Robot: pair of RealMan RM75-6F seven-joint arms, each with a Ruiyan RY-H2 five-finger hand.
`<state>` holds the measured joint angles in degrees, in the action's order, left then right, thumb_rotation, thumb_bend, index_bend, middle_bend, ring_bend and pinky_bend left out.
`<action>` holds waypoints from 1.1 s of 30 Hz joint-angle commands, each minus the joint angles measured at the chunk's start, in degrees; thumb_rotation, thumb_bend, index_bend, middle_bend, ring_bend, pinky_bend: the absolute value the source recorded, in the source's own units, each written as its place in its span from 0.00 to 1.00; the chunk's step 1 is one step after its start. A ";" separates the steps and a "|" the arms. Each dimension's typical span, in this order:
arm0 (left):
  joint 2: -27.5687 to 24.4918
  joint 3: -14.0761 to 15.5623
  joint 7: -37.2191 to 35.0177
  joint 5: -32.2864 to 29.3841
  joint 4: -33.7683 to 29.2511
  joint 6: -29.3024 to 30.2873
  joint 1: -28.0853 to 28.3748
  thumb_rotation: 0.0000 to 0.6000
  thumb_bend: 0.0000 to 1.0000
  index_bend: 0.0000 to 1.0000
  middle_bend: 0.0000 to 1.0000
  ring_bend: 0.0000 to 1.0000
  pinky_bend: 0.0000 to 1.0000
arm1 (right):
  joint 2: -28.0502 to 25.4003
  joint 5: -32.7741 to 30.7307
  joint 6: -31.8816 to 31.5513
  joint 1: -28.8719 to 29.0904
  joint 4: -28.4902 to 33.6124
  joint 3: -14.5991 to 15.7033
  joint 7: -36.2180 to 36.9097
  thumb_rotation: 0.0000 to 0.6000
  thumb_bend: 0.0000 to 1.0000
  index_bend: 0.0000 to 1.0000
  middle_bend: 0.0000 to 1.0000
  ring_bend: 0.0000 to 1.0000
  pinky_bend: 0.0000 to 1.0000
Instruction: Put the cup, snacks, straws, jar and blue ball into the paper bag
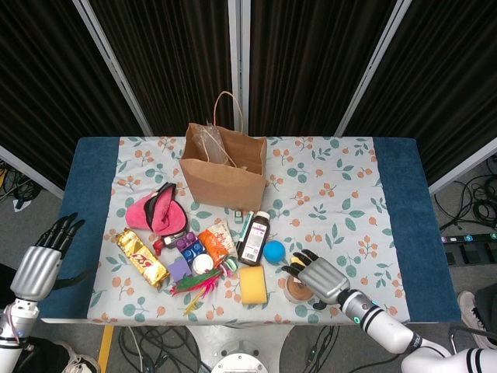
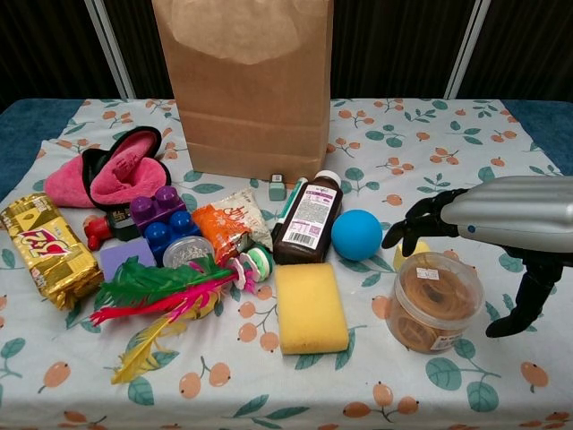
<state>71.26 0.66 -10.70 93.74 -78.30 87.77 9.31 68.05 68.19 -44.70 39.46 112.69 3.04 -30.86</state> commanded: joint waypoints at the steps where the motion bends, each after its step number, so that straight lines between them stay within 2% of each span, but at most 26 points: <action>1: 0.10 -0.03 -0.13 -0.03 0.28 0.07 -0.06 1.00 0.11 0.09 0.11 0.06 0.22 | 0.65 -0.62 -0.59 0.14 -0.45 0.35 -0.74 1.00 0.00 0.12 0.20 0.02 0.06; 7: 0.50 0.07 -0.85 -0.30 1.02 -0.07 -0.27 1.00 0.11 0.09 0.11 0.06 0.22 | 2.54 -2.40 -1.26 0.35 -1.86 0.81 -1.41 1.00 0.00 0.11 0.20 0.03 0.05; 12: 0.57 -0.11 -1.21 -0.46 1.51 0.24 -0.44 1.00 0.11 0.09 0.11 0.06 0.22 | 3.81 -2.94 -2.11 0.58 -2.44 1.15 -2.33 1.00 0.00 0.15 0.23 0.06 0.06; 15: 0.62 -0.12 -1.43 -0.47 1.67 0.25 -0.46 1.00 0.11 0.09 0.11 0.06 0.22 | 4.37 -2.87 -2.65 0.59 -2.56 1.52 -2.94 1.00 0.01 0.20 0.26 0.10 0.09; 25: 0.70 -0.14 -1.91 -0.44 1.94 0.19 -0.46 1.00 0.11 0.09 0.11 0.06 0.22 | 5.63 -0.75 -6.48 -0.46 -2.84 1.88 -3.92 1.00 0.16 0.41 0.38 0.24 0.18; 30: 0.51 -0.19 -2.04 -0.46 1.78 0.30 -0.52 1.00 0.11 0.09 0.11 0.06 0.22 | 4.45 1.41 -8.62 -0.87 -0.88 0.93 -2.95 1.00 0.18 0.43 0.40 0.25 0.19; 33: 0.34 -0.22 -2.10 -0.44 1.57 0.23 -0.47 1.00 0.11 0.09 0.11 0.06 0.22 | 1.98 3.57 -11.38 -0.91 2.41 -1.33 -1.95 1.00 0.18 0.43 0.40 0.25 0.19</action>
<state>71.60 0.44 -12.80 93.29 -76.73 88.01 8.84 71.68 70.32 -54.29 38.64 113.07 3.27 -33.59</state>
